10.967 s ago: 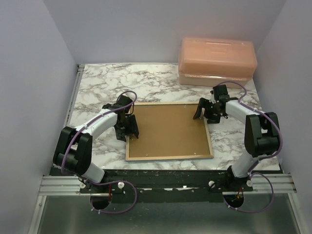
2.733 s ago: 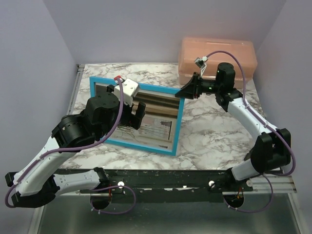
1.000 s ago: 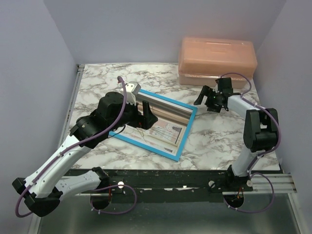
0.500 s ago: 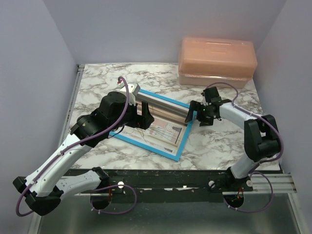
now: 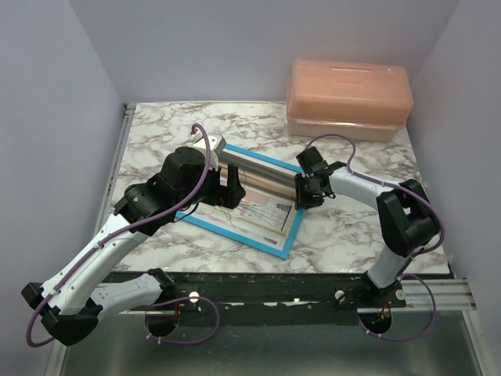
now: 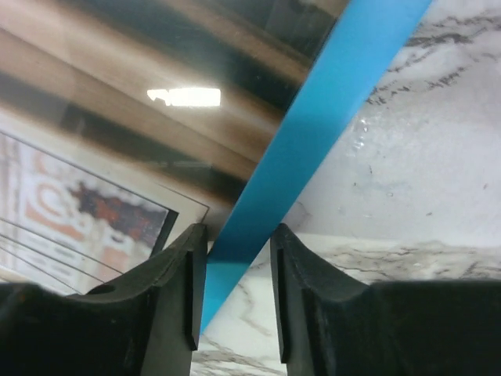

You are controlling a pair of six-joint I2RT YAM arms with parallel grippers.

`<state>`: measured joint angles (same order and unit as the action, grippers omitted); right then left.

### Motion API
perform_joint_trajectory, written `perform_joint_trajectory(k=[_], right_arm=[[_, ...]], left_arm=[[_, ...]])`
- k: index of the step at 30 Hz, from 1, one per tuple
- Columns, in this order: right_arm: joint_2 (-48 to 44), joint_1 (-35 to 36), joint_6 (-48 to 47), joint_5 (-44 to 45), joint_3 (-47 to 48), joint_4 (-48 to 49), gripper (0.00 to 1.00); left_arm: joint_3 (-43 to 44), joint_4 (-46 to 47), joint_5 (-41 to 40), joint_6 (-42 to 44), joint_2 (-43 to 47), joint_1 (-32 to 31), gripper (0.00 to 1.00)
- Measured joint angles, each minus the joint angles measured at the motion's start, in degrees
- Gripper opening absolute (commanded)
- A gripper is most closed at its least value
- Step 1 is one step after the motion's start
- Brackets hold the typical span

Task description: Put the photo into the frame

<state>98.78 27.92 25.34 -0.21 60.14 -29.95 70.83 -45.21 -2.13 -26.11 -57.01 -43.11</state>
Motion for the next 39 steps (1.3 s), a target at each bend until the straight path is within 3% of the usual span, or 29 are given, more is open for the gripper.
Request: perform_joint_trajectory(k=[2,4,10,15,16,17,19,20,23,29,39], right_arm=[[0.17,0.46,0.15,1.99,0.46,-0.63,0.12],[0.26,0.48,1.75,3.32,0.76,-0.87,0.02],[0.48,0.26,0.02,8.15,1.68,-0.59,0.0],[0.81,0.57,-3.69,14.14,2.25,-0.35,0.0],[0.94,0.57,-4.66,15.76,2.32,-0.04,0.03],[1.11,0.52,-5.62,17.4,2.34,0.31,0.13],[1.7,0.26,-7.15,19.76,2.78,0.52,0.53],[2.12,-0.02,-7.56,20.35,3.26,0.61,0.62],[2.8,-1.77,-9.35,21.81,5.68,0.85,0.71],[2.71,-6.08,-8.33,17.44,7.82,1.6,0.78],[-3.65,-7.69,0.0,-2.56,-0.87,3.3,0.81]], left_arm=[[0.0,0.02,0.0,0.04,0.0,0.0,0.9],[0.0,0.04,0.0,0.11,-0.02,0.0,0.91],[-0.02,0.17,0.57,0.42,-1.77,1.07,0.92],[-2.03,1.55,3.82,0.24,-6.25,6.32,0.93],[-3.34,2.16,4.96,0.02,-7.23,8.22,0.93],[-4.66,2.43,5.99,-0.26,-8.11,9.9,0.93],[-7.78,3.17,7.78,-0.98,-9.86,13.62,0.93],[-9.25,3.21,8.55,-1.44,-10.8,15.76,0.93],[-13.07,3.5,9.57,-2.6,-12.96,21.46,0.94],[-17.9,4.81,10.88,-5.16,-16.9,31.8,0.92],[-21.99,9.79,12.87,-7.48,-27.41,36.76,0.82]])
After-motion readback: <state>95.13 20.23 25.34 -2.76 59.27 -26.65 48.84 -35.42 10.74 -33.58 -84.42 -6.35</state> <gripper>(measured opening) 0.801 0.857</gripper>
